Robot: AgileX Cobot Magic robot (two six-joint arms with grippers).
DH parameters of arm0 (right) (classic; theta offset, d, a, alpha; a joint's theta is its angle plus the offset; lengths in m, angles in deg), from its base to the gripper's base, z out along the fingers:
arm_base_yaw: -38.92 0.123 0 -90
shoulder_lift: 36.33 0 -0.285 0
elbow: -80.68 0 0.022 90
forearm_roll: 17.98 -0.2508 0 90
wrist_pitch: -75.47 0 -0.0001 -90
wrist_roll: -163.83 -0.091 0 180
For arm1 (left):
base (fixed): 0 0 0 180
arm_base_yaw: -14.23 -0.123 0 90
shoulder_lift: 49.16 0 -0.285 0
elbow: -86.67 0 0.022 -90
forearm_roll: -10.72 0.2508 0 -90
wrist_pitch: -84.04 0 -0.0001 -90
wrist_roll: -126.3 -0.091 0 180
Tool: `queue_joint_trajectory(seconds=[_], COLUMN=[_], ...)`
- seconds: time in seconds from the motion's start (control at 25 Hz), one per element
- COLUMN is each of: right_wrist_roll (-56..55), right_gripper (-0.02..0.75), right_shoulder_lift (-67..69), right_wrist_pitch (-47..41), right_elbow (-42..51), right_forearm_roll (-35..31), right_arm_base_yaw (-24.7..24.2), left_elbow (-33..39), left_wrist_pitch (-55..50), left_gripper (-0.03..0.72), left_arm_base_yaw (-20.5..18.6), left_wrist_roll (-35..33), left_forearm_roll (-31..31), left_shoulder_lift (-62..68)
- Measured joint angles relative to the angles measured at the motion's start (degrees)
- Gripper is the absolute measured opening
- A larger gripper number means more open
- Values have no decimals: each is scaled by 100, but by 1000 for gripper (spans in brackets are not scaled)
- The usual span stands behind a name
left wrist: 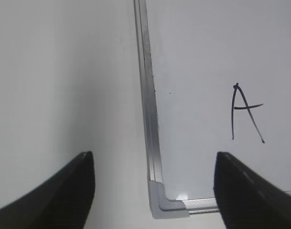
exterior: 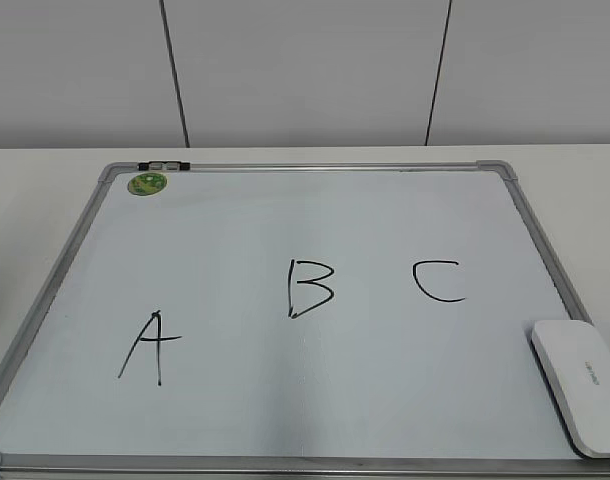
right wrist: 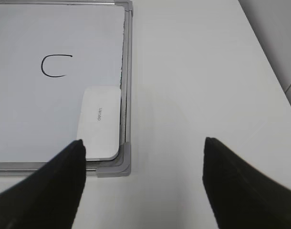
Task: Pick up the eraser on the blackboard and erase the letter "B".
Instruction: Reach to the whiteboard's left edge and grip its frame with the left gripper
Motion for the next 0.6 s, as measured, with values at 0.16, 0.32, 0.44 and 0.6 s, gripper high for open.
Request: queue_joint_trajectory(seconds=[0.16,0.32,0.44,0.6], right_wrist_roll=[0,0,0,0], right_gripper=[587,587,587,587], right_shoulder_lift=[0,0,0,0], right_wrist_pitch=[0,0,0,0], right_elbow=[0,0,0,0], right_forearm_roll=[0,0,0,0], right_arm_base_yaw=[0,0,0,0], left_elbow=[-61,-69,-69,-69], left_wrist_pitch=[0,21,177,478], left_gripper=[562,561,556,546], left_arm_base_yaw=[0,0,0,0], left_wrist_roll=[0,0,0,0], left_forearm_roll=[0,0,0,35], left_shoulder_lift=[618,1213,1621,2100])
